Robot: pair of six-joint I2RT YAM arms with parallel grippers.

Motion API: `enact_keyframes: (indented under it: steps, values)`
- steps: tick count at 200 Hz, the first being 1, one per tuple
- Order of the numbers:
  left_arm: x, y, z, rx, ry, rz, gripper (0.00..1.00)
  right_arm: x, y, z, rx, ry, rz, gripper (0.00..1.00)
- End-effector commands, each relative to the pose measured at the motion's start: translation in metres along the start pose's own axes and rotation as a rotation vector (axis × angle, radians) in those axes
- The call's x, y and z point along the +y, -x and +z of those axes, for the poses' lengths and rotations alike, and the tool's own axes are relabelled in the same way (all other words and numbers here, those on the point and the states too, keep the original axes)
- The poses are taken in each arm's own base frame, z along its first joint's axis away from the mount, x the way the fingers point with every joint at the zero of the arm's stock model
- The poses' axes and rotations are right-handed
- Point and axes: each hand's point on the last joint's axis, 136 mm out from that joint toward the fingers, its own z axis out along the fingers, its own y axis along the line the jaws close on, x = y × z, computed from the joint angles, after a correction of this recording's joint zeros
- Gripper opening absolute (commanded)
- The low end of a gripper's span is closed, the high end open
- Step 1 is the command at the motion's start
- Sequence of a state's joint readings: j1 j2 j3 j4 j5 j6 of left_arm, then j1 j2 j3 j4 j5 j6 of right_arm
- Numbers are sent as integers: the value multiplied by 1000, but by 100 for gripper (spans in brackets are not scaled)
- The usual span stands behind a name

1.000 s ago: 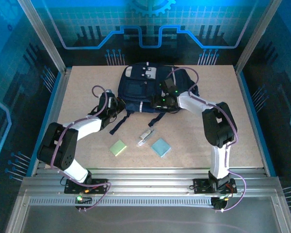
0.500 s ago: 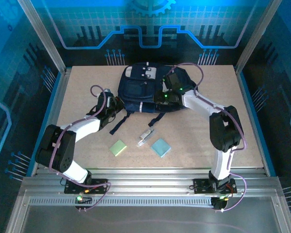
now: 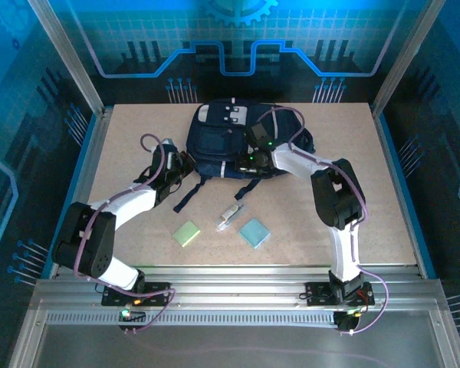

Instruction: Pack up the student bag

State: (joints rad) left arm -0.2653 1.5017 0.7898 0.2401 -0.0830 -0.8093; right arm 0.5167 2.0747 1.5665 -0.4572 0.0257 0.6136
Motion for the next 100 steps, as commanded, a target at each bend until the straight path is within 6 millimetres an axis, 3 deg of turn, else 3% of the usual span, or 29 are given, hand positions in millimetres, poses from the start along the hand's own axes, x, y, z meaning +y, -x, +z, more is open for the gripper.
enact_keyframes:
  steps: [1, 39, 61, 100]
  values:
    - [-2, 7, -9, -25, 0, 20, 0, -15, 5, 9, -29, -140, -13, 39]
    - [-3, 9, -17, -39, -7, 24, 0, -27, 13, 13, -127, -294, -25, 33]
    - [-6, 11, -22, -43, -11, 32, 0, -32, 19, 19, -181, -311, 12, 22]
    - [-9, 10, -28, -33, -29, 39, 0, -27, 40, 13, -288, -182, 151, 9]
